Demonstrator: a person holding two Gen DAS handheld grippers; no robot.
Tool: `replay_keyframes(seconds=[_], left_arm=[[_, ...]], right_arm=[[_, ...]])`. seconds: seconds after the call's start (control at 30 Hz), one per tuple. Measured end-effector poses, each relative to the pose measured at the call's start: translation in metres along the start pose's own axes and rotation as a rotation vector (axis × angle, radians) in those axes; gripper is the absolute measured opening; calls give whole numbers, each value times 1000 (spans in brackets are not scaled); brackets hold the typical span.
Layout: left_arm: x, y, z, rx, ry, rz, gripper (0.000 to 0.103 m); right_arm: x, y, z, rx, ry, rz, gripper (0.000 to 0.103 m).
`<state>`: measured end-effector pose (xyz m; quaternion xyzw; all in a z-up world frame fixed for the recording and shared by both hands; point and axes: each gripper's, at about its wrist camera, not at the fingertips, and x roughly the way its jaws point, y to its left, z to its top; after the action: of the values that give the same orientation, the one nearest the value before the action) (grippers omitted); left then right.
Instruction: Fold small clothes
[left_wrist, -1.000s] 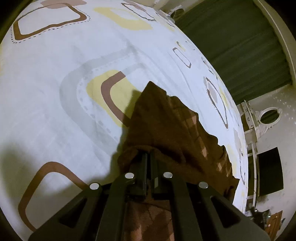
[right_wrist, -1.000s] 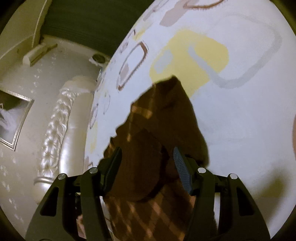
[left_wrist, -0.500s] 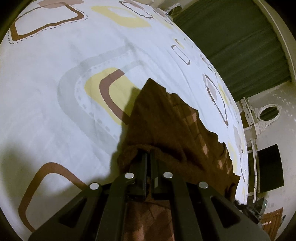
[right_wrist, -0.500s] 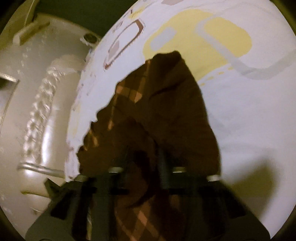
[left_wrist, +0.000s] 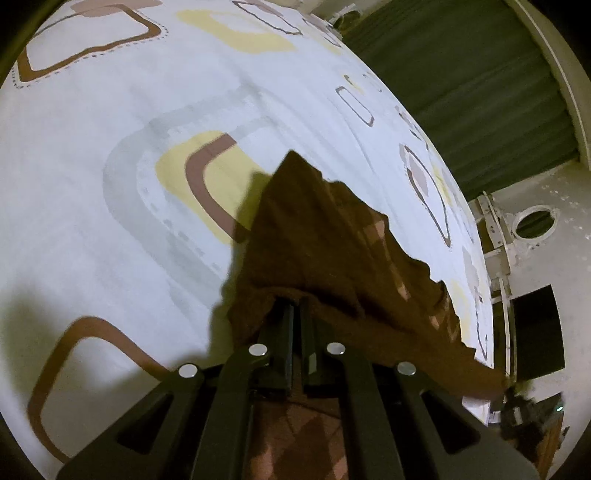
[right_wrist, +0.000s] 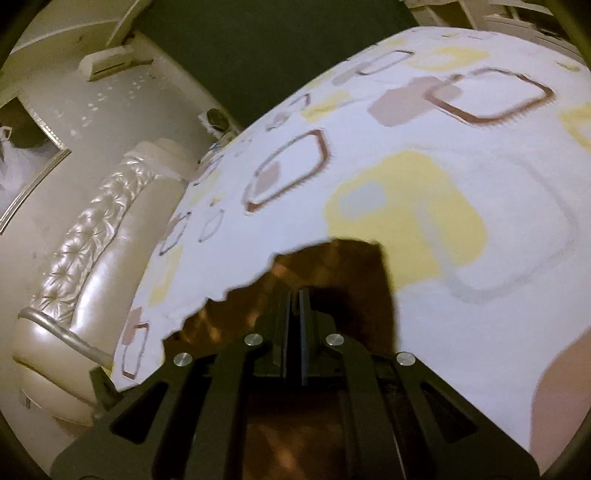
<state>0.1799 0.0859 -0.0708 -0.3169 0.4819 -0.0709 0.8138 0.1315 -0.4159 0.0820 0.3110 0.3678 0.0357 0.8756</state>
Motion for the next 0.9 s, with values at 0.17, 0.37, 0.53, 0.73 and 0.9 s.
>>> replay_keyframes(seconds=[0.17, 0.37, 0.53, 0.73, 0.9], left_arm=[[3, -1, -8, 30, 11, 8, 3], [-4, -3, -15, 138, 47, -42, 9], [-31, -10, -39, 318, 94, -119, 29], [-49, -11, -17, 305, 17, -99, 44], [-16, -8, 28, 226, 18, -32, 45]], right_arm=[[26, -54, -38, 103, 115, -51, 4], [19, -68, -40, 162, 116, -8, 27], [5, -60, -17, 129, 62, 6, 34], [41, -41, 3, 53, 116, -6, 35], [65, -35, 4, 15, 163, -56, 34]])
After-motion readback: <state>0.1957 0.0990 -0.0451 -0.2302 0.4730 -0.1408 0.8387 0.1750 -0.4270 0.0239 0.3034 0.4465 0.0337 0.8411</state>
